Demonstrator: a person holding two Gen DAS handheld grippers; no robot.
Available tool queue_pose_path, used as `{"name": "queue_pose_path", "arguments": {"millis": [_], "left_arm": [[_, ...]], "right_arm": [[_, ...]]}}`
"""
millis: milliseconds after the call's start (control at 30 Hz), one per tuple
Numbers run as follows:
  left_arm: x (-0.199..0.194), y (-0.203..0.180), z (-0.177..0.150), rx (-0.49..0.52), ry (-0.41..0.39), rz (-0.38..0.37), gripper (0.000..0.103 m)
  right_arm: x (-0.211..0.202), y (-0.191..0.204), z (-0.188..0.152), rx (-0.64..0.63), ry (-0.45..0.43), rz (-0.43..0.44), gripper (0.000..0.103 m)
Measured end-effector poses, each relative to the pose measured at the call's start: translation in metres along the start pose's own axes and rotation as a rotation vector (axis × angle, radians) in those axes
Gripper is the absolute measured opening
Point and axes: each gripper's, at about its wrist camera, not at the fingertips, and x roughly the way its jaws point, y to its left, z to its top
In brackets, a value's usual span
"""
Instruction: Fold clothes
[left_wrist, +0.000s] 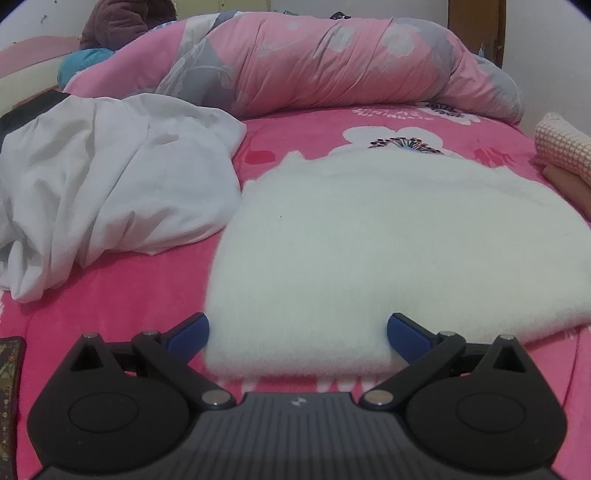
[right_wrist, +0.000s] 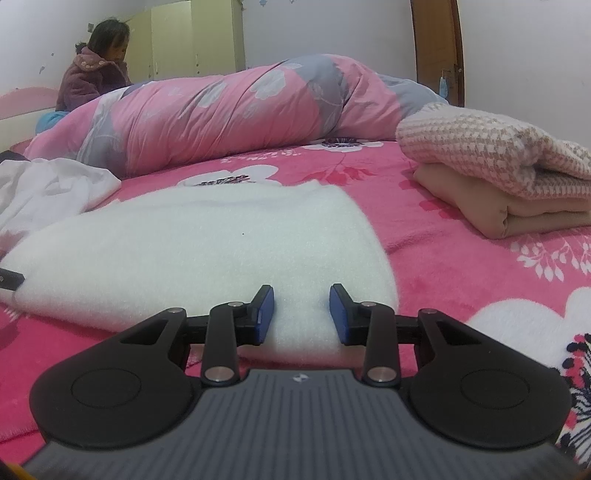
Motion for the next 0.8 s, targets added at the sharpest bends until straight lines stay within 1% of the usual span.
{"name": "queue_pose_path", "arguments": {"millis": [267,333,400,500,733,800], "left_arm": [[0.001,0.013,-0.006,-0.040,0.010,-0.052,0.103],[0.007,0.020,-0.008,-0.088,0.059,-0.099,0.103],[0.012,0.030,-0.010,-0.151,0.079,-0.148,0.103],[0.010,0.036,-0.012,-0.165,0.055,-0.179,0.103],[0.007,0.044,-0.015,-0.152,0.045,-0.204,0.103],[0.002,0.049,-0.017,-0.162,0.017,-0.207,0.103]], "right_arm": [[0.000,-0.001,-0.001,0.004,-0.007,0.000,0.033],[0.000,-0.002,-0.001,0.008,-0.007,0.003,0.033],[0.000,-0.003,-0.001,0.012,-0.007,0.005,0.033],[0.001,-0.004,0.000,0.014,-0.007,0.007,0.033],[0.000,-0.005,-0.001,0.025,-0.016,0.014,0.033],[0.000,-0.007,-0.002,0.035,-0.021,0.020,0.034]]}}
